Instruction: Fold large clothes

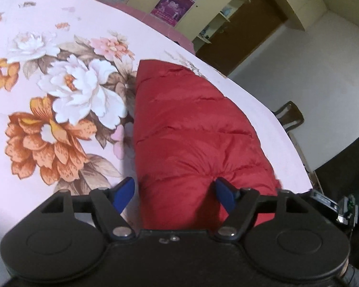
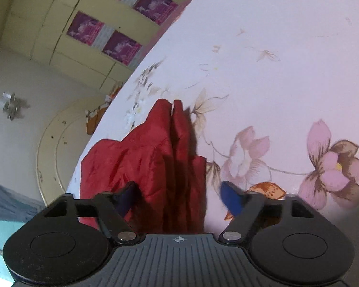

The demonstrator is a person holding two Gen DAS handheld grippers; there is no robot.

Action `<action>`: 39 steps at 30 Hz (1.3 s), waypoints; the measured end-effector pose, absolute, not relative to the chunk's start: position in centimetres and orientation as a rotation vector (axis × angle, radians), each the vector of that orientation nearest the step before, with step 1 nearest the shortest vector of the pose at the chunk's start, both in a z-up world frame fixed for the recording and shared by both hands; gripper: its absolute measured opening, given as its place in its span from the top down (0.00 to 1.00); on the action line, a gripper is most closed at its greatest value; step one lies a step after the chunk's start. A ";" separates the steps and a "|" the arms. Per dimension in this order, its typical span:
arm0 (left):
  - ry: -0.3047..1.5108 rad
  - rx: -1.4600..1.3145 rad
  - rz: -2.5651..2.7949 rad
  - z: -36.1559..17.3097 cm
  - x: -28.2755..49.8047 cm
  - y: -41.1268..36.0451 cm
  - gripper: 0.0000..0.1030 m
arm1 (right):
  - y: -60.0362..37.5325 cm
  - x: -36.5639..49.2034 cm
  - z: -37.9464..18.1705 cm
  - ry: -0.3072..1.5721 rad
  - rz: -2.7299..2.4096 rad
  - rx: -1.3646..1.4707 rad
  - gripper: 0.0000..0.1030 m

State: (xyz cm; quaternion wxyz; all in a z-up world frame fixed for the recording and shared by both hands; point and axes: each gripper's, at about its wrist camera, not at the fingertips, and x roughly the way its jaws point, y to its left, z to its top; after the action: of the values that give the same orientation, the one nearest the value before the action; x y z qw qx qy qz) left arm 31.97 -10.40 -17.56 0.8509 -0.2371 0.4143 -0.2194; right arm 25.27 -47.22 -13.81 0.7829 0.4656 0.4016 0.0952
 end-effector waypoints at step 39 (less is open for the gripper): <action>0.840 -0.128 -0.420 -11.7 29.3 -17.2 0.46 | -42.1 23.3 -8.3 0.839 0.248 0.680 0.82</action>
State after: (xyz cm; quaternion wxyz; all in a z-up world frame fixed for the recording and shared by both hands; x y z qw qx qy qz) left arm 29.34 -17.21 -11.72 0.8897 -0.0616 0.4046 -0.2024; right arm 23.28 -42.08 -8.32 0.8503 0.3230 0.3985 0.1178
